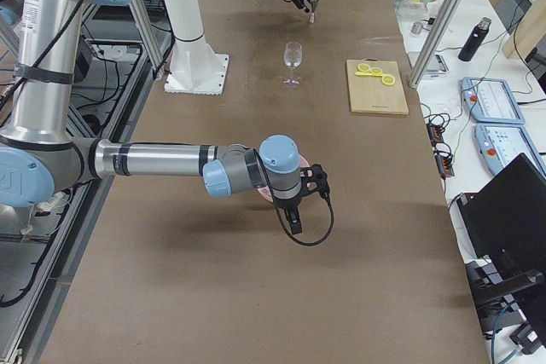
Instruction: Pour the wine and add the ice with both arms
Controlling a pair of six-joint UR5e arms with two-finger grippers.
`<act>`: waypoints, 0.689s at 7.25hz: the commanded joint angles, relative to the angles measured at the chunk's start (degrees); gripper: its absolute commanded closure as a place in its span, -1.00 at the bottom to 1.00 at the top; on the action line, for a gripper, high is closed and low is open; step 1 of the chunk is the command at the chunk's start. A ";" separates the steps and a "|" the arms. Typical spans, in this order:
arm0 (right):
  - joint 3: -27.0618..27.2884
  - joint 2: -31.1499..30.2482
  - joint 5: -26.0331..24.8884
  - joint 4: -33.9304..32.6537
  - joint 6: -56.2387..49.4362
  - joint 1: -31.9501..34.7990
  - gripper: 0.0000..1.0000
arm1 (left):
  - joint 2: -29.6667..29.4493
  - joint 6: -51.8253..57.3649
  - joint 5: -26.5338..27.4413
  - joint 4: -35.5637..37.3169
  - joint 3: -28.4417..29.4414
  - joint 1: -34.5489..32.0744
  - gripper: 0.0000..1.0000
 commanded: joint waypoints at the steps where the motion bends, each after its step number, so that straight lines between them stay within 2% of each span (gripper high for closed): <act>1: -0.16 0.25 -0.05 0.00 0.00 -0.03 -1.00 | -1.77 -2.61 2.39 -0.17 1.64 0.42 -0.97; 2: -0.16 0.25 0.04 0.00 0.00 -0.03 -1.00 | -1.86 -2.80 2.40 -2.60 3.48 0.42 -0.97; 3: -0.16 0.25 0.04 0.00 0.00 -0.03 -1.00 | -2.04 -2.80 2.66 -8.28 6.97 0.42 -0.97; 5: -0.16 0.25 0.04 0.00 0.00 -0.03 -1.00 | -3.18 -2.80 5.72 -10.01 8.59 0.51 -0.97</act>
